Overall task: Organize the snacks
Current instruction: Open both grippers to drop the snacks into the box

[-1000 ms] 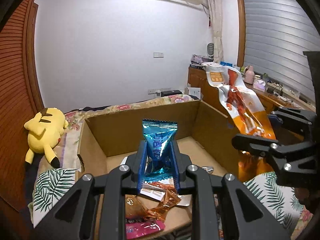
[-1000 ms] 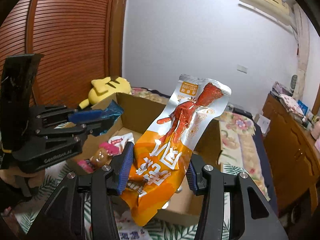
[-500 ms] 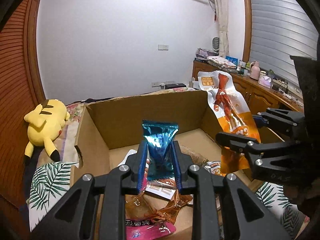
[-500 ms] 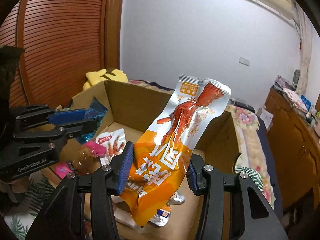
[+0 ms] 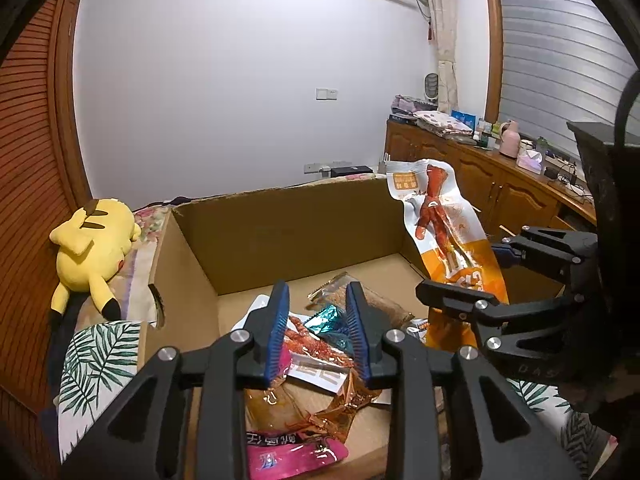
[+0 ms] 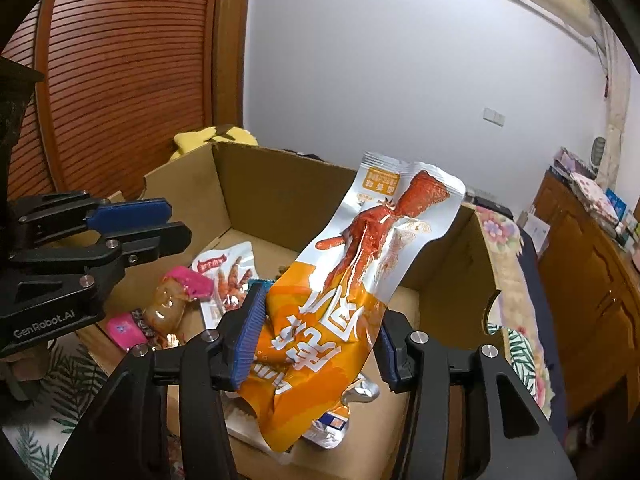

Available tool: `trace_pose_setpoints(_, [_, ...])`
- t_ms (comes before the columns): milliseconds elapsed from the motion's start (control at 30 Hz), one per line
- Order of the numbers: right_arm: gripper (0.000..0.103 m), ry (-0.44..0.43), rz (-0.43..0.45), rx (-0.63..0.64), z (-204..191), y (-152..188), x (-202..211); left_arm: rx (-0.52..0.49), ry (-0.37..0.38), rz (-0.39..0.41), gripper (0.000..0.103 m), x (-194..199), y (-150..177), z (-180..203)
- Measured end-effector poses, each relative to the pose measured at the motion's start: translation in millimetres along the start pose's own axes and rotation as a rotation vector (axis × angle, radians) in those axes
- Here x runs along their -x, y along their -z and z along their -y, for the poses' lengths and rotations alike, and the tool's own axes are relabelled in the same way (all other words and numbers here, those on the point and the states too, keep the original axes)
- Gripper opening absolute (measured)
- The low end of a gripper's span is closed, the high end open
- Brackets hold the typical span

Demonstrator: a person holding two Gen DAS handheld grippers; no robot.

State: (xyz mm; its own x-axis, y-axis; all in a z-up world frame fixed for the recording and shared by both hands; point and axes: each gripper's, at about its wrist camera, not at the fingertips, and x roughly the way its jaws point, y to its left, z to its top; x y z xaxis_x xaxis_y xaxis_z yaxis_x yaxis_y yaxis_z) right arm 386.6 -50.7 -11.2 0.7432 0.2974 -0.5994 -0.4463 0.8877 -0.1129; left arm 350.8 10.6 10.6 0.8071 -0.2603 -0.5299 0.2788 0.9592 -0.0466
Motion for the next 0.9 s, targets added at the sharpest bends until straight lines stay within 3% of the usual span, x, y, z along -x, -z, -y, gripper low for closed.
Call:
trace_pose_setpoints(67, [0.052, -0.004, -0.001, -0.003, -0.7, 1.5, 0.1, 0.004, 0.000, 0.001, 0.033, 3.4, 0.5, 0.3])
trace_pose_setpoints(200, [0.064, 0.018, 0.000, 0.009, -2.8, -0.6, 2.6, 0.002, -0.002, 0.004, 0.038, 10.3, -1.0, 2.6])
trace_pose_setpoints(467, [0.066, 0.029, 0.040, -0.015, -2.6, 0.9, 35.8, 0.001, -0.008, 0.026, 0.045, 37.9, -3.4, 5.0])
trace_pose_setpoints(667, [0.066, -0.022, 0.088, -0.049, -12.0, 27.3, 87.7, -0.010, 0.006, 0.040, 0.046, 68.5, 8.7, 11.0])
trace_pose_setpoints(900, [0.065, -0.058, 0.051, -0.101, -27.1, 73.5, 109.9, -0.007, 0.019, 0.034, 0.047, 94.2, 33.9, 20.3])
